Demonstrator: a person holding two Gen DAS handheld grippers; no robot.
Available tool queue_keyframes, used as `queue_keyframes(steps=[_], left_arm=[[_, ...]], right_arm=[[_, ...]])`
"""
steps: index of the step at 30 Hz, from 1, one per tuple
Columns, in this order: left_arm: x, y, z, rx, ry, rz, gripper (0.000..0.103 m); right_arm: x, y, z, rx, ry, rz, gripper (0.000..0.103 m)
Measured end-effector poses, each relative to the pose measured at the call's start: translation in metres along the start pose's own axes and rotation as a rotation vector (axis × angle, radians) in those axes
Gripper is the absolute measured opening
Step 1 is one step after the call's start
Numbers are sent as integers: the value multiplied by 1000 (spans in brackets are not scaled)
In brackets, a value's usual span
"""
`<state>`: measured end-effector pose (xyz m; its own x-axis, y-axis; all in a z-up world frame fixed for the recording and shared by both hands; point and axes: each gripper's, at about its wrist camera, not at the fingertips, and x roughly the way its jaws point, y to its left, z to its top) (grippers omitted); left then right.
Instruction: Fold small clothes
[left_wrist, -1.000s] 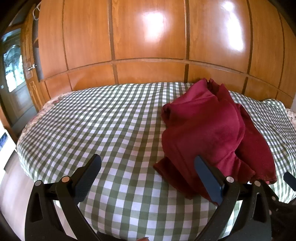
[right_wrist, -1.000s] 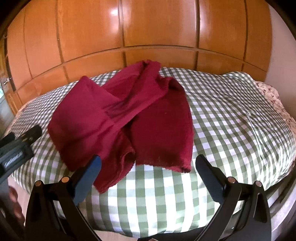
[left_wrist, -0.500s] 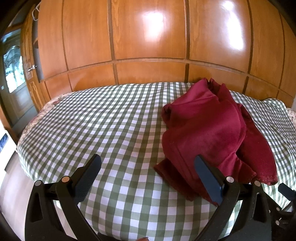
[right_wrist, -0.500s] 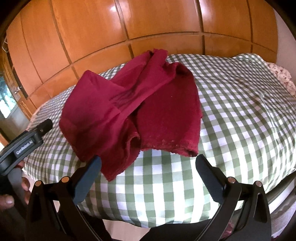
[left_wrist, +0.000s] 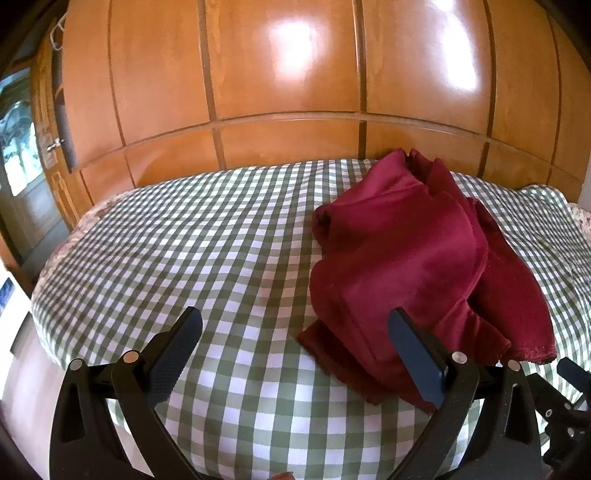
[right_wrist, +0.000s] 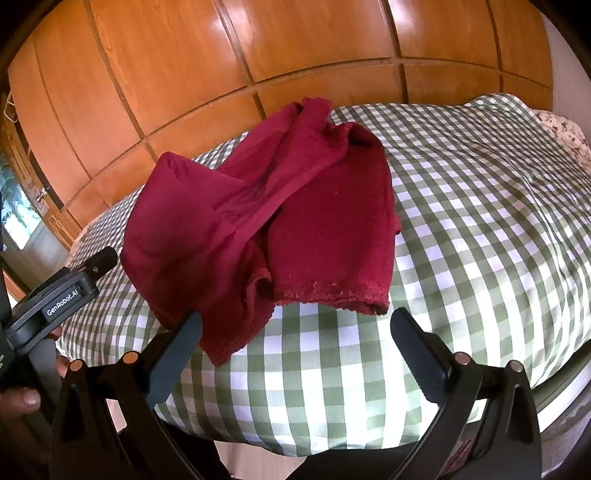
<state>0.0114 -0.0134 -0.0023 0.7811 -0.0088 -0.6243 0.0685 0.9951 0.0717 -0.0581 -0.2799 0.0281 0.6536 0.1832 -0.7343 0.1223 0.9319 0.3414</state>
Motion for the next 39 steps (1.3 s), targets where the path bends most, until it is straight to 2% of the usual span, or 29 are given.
queue_keyframes(steps=[5,8,11,13,15,17,19,21,23,24,25,26,27,28,31,32,33,34,37,39], left_arm=[[3,-9,11,64,6,-33,100],[-1,-13,24,76,-18,-95,100],[-1,-19,41,61,-39,-195,100],[6,-23,48,52,-19,-242,99],[20,-29,52,54,27,-265,97],[35,-35,53,57,70,-269,92],[48,-40,54,50,125,-298,82],[47,-45,56,65,116,-313,82],[44,-53,58,104,89,-329,81],[44,-59,58,137,71,-334,70],[48,-65,57,168,76,-343,48],[54,-68,55,182,107,-359,34],[59,-66,56,171,131,-378,13],[61,-63,56,149,140,-398,11],[59,-37,66,51,118,-456,9],[58,-29,69,22,115,-474,9],[58,-16,76,-17,106,-495,9],[58,-5,82,-44,99,-504,9],[61,37,102,-125,70,-491,9],[70,73,122,-188,44,-435,9]], right_arm=[[1,-21,11,71,-5,1,101],[-1,-34,25,105,-11,6,101],[-4,-42,41,121,-40,2,100],[-4,-43,52,123,-58,2,96],[0,-41,63,117,-68,19,87],[9,-35,74,99,-59,33,80],[21,-28,81,73,-40,34,74],[36,-22,89,69,-18,45,65],[49,-20,96,81,-5,56,61],[57,-20,99,90,9,66,58],[68,-18,104,102,39,92,56],[77,-17,107,108,69,115,53],[87,-15,108,117,110,143,50],[100,-10,108,123,164,181,49],[114,5,102,99,215,195,45],[115,9,100,90,214,207,35],[117,12,101,81,220,220,14],[118,15,102,67,220,219,9],[108,15,111,25,166,203,7],[96,5,123,22,124,197,6]])
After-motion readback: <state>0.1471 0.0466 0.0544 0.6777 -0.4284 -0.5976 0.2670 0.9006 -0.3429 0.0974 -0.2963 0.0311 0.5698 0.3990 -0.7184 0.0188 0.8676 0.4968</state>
